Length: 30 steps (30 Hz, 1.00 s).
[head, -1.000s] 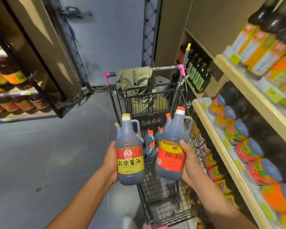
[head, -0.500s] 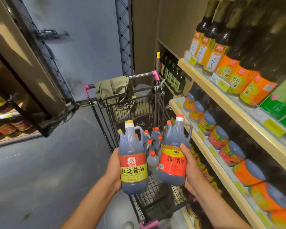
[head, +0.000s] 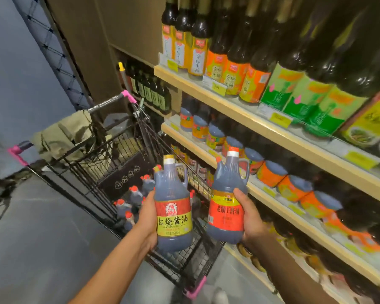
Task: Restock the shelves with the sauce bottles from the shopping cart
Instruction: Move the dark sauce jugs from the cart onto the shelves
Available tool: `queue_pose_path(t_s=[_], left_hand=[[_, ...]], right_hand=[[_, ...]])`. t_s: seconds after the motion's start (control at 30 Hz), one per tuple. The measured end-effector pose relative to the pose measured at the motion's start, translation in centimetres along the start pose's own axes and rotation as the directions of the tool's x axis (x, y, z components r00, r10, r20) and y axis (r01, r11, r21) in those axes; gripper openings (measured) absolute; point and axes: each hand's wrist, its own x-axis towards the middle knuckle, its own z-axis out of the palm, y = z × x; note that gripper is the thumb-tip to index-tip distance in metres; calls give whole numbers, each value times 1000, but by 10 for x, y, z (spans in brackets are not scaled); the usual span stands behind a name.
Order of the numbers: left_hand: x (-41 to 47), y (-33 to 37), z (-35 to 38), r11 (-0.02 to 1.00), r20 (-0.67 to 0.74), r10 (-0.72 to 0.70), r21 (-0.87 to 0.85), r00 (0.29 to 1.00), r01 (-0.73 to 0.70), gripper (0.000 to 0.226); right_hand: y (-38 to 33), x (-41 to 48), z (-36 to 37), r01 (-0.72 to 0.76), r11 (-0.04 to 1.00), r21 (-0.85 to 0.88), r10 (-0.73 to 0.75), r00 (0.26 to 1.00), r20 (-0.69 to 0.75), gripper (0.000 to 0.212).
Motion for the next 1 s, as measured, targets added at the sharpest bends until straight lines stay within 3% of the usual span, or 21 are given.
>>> queue_pose_path(t_s=[0.17,0.27,0.4,0.53,0.6,0.67,0.87,1.0], left_hand=[[9,-7,19,990,108,-96,109,989,84,38],[7,-20,43,974,164,-146,195,976,113,39],[-6,-48,89,938,299,-244,313,922,147,42],[-32,-79,136,904,368,-302,405,880,140,44],[-49,-100,160,870,398,-362,468,843,152,43],[-68,-123,181,830,421,-414,538,807,146,48],[-141,-196,242,740,483,-550,661,681,129,48],[-195,-245,275,698,495,-611,705,618,126,54]], right_hand=[[3,-40,-28,99,994,-38,-102,992,-78,75],[-1,-70,-48,156,985,-71,-166,974,-156,84],[0,-115,-84,239,969,-70,-249,934,-256,69],[6,-164,-128,311,950,3,-288,882,-373,71],[13,-191,-153,330,943,39,-276,844,-460,81],[22,-219,-180,353,933,66,-264,799,-540,94],[48,-315,-250,448,890,81,-256,640,-725,92],[67,-383,-289,484,872,73,-232,540,-809,109]])
